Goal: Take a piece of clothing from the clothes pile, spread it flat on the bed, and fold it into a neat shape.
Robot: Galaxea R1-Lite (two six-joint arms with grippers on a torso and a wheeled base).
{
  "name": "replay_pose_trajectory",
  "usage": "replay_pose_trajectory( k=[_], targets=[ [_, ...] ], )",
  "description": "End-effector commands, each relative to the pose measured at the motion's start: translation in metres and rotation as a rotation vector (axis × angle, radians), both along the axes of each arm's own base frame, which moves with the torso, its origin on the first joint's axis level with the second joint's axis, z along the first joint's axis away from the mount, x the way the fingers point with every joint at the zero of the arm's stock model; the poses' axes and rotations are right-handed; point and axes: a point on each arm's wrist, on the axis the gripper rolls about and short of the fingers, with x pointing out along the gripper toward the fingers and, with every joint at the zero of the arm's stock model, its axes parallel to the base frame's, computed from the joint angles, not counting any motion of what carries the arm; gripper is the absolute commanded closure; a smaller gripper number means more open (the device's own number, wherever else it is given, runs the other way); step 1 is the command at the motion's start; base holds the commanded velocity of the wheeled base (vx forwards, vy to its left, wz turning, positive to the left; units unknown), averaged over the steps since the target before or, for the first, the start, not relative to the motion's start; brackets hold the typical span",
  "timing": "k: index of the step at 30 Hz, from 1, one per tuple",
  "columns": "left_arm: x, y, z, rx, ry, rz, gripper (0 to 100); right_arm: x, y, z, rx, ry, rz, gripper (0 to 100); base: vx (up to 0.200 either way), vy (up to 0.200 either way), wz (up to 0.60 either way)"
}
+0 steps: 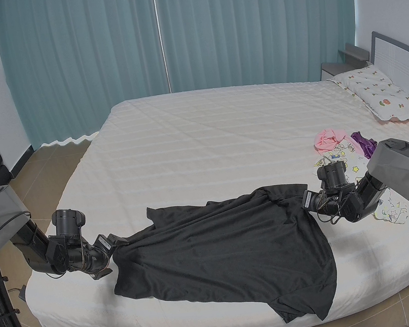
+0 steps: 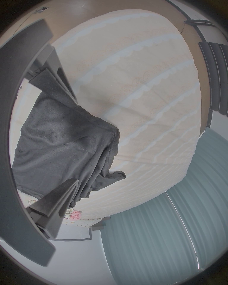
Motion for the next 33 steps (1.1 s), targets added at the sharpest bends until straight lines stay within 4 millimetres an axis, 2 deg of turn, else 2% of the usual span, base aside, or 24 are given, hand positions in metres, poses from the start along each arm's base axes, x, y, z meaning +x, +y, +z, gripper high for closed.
replay_pose_trajectory(
  k=[1, 5, 6, 15, 19, 22, 24, 26, 27, 28, 33],
  targets=[
    [0.0, 0.0, 0.0, 0.0, 0.0, 0.001, 0, 0.004, -0.021, 0.0, 0.014, -0.015, -0.031, 100, 0.0, 0.0, 0.0],
    [0.0, 0.0, 0.0, 0.0, 0.001, 0.001, 0, 0.006, -0.036, -0.001, 0.039, -0.016, -0.032, 100, 0.0, 0.0, 0.0],
    [0.0, 0.0, 0.0, 0.0, 0.001, 0.001, 0, 0.006, -0.038, -0.001, 0.045, -0.016, -0.032, 0, 0.0, 0.0, 0.0],
    [-0.001, 0.0, 0.0, 0.0, 0.003, 0.001, 0, 0.006, -0.051, 0.003, 0.059, -0.026, -0.06, 0, 0.0, 0.0, 0.0],
    [-0.001, 0.0, -0.001, -0.001, 0.005, 0.002, 0, -0.016, -0.048, 0.007, 0.082, 0.025, -0.027, 0, 0.0, 0.0, 0.0],
    [-0.002, 0.0, 0.0, -0.003, 0.005, 0.001, 0, -0.045, -0.041, 0.005, 0.109, 0.099, 0.034, 0, 0.0, 0.0, 0.0],
    [-0.003, 0.0, 0.001, -0.003, 0.004, -0.001, 0, -0.052, -0.039, 0.005, 0.11, 0.116, 0.04, 0, 0.0, 0.0, 0.0],
    [-0.006, 0.0, -0.001, -0.003, 0.016, -0.005, 0, -0.073, -0.037, 0.001, 0.108, 0.178, 0.052, 0, 0.0, 0.0, 0.0],
    [-0.006, 0.0, -0.001, -0.003, 0.016, -0.005, 0, -0.073, -0.037, 0.001, 0.108, 0.178, 0.052, 0, 0.0, 0.0, 0.0],
    [-0.009, -0.001, -0.002, -0.007, 0.025, -0.01, 0, -0.087, -0.034, -0.002, 0.115, 0.217, 0.081, 0, 0.0, 0.0, 0.0],
    [-0.018, -0.002, 0.004, -0.041, 0.023, -0.051, 0, -0.117, -0.026, -0.007, 0.141, 0.293, 0.14, 0, 0.0, 0.0, 0.0]
  ],
)
